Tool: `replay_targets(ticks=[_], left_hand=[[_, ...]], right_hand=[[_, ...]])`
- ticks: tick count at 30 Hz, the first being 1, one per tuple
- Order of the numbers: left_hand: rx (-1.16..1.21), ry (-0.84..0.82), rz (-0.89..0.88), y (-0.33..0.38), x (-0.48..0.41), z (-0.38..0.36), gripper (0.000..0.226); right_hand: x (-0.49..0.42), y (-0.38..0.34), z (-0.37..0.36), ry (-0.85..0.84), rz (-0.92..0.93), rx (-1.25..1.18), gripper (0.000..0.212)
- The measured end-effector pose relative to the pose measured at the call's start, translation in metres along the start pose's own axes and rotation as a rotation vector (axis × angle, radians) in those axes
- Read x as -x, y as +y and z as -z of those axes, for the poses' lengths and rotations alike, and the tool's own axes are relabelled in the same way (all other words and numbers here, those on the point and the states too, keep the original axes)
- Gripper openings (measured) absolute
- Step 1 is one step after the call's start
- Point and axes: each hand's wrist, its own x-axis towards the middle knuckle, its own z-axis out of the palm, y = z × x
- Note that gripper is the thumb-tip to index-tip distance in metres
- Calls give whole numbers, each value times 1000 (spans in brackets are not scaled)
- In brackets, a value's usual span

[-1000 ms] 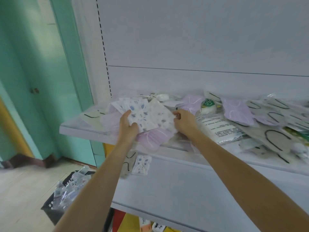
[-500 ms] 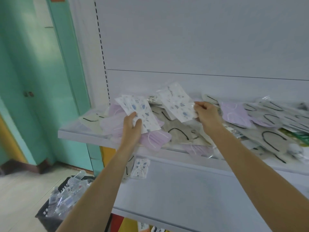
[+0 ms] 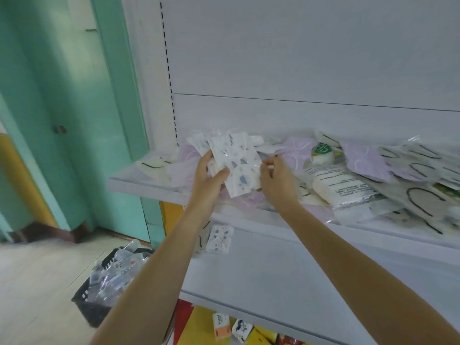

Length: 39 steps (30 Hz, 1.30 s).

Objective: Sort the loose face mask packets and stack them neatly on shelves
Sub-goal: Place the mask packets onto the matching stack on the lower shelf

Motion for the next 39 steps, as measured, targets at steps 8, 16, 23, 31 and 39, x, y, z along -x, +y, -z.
replay_targets(ticks=[8,16,23,31,39], left_hand=[[-165,-88,-15,-8,76,85,90],[-269,-35,272,-76,141,152,57],[-292,150,553,-137,136,154,24],[-414,73,817,-201,81,130,41],[-498,-99,1055,-253,48,144,58]], right_hand=[[80,-12,-44,-240,210,-108,37],[159,32,-105,-592,53,-21,48],[172,96,-136,-633,-237,33,13],[155,156,-157,-600,-666,-239,25],[92,236,-189,-397,-999,-268,36]])
